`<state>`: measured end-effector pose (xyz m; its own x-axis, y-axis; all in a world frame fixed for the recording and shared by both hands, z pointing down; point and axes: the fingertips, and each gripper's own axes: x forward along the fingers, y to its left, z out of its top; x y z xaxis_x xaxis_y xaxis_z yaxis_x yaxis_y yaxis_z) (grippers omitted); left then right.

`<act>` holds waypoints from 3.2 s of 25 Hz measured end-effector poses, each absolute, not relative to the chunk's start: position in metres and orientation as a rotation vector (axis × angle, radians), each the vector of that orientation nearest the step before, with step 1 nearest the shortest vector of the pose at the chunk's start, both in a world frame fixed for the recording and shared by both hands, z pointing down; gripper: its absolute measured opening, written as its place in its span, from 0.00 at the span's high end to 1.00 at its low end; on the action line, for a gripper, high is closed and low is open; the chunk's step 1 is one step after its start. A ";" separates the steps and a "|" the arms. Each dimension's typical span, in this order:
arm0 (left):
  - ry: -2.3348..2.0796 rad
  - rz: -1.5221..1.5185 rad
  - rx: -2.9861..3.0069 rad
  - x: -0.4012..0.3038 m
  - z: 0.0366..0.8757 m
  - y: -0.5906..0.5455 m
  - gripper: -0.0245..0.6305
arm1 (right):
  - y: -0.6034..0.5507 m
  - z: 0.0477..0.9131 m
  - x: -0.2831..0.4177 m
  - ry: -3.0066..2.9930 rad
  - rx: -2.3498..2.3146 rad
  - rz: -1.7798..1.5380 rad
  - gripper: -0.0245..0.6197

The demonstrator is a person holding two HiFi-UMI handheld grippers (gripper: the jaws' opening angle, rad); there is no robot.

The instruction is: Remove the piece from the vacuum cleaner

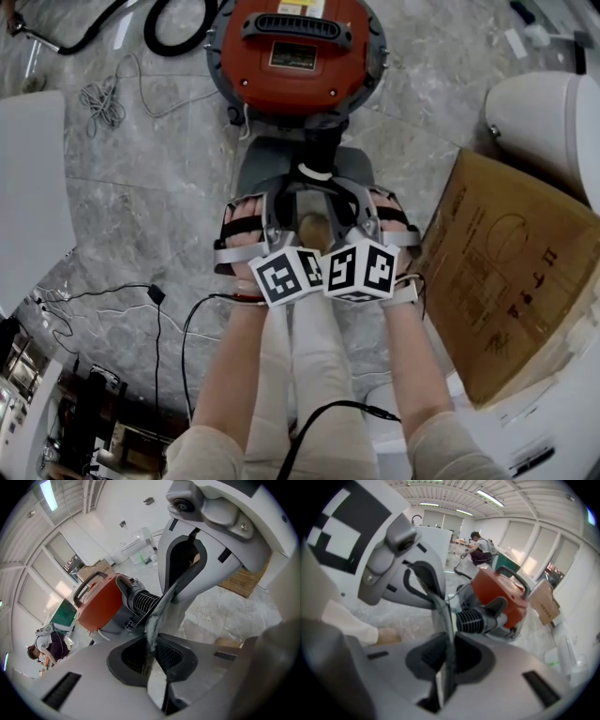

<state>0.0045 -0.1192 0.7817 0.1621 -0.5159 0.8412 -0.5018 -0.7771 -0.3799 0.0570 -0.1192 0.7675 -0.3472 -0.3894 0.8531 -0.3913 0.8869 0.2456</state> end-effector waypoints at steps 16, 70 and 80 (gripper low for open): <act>1.013 -1.758 -2.387 -0.004 0.793 -0.093 0.89 | -0.090 0.777 0.050 -1.968 0.546 0.009 0.90; 1.024 -1.546 -2.765 -0.021 0.508 -0.082 0.89 | -0.066 0.495 0.026 -2.214 0.609 0.087 0.90; 1.021 -1.458 -2.926 -0.018 0.441 -0.072 0.89 | -0.059 0.426 0.028 -2.251 0.558 0.132 0.90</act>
<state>-0.0184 -0.0717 0.4407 0.4704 -0.3803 0.7963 -0.6184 -0.7858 -0.0100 0.0279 -0.0587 0.4258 -0.5857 -0.3502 0.7309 -0.4331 0.8975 0.0830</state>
